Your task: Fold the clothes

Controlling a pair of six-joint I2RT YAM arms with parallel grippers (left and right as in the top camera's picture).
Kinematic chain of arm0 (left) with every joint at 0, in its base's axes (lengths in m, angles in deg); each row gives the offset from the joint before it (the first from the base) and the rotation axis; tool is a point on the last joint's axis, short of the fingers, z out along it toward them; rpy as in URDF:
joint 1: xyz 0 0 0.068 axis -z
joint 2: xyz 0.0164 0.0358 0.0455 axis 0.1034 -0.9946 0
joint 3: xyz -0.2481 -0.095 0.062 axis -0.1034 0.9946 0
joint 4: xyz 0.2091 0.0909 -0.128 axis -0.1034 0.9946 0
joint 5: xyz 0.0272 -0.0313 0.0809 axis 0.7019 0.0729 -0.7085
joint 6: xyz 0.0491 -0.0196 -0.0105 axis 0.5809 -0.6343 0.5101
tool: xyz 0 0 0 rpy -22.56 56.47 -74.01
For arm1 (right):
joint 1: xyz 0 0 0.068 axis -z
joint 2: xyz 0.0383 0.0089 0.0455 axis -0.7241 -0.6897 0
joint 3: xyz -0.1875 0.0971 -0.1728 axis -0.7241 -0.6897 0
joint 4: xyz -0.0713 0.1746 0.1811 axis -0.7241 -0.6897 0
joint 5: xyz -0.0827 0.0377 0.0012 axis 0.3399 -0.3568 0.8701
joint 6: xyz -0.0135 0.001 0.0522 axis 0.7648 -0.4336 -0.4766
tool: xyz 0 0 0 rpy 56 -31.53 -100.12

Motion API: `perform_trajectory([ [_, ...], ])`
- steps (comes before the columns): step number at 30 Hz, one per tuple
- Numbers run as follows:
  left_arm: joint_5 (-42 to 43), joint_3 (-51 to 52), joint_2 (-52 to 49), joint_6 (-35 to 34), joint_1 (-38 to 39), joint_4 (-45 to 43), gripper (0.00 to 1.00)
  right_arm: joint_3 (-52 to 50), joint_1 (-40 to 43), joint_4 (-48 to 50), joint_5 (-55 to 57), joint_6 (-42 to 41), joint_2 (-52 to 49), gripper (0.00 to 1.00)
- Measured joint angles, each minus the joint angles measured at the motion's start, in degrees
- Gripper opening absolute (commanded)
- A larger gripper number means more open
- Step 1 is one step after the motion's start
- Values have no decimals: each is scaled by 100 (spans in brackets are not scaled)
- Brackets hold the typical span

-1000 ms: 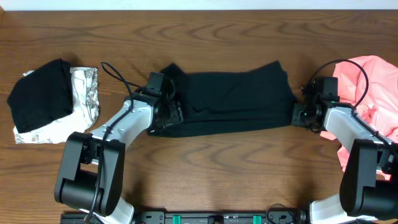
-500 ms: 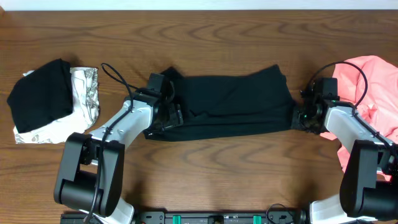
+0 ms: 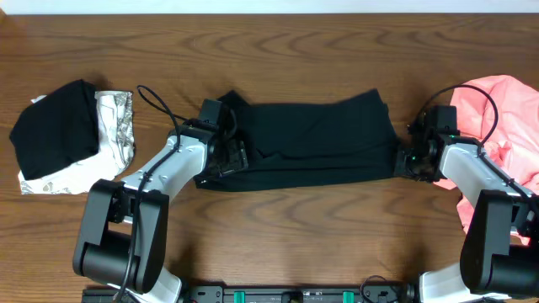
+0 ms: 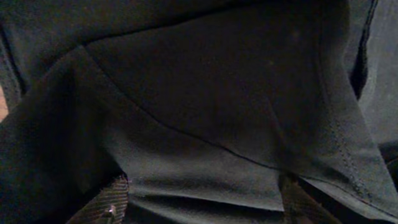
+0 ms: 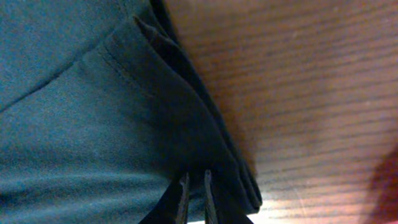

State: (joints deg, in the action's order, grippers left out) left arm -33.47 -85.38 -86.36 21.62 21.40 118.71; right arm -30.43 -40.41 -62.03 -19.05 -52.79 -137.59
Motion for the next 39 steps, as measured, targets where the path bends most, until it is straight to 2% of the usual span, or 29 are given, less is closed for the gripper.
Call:
perform_trajectory([
  [16,-17,2,4,0,0,24,80,42,0,-619,-33,-170,24,10],
  [39,-31,2,4,0,-2,46,81,39,0,-595,-55,-278,24,12],
])
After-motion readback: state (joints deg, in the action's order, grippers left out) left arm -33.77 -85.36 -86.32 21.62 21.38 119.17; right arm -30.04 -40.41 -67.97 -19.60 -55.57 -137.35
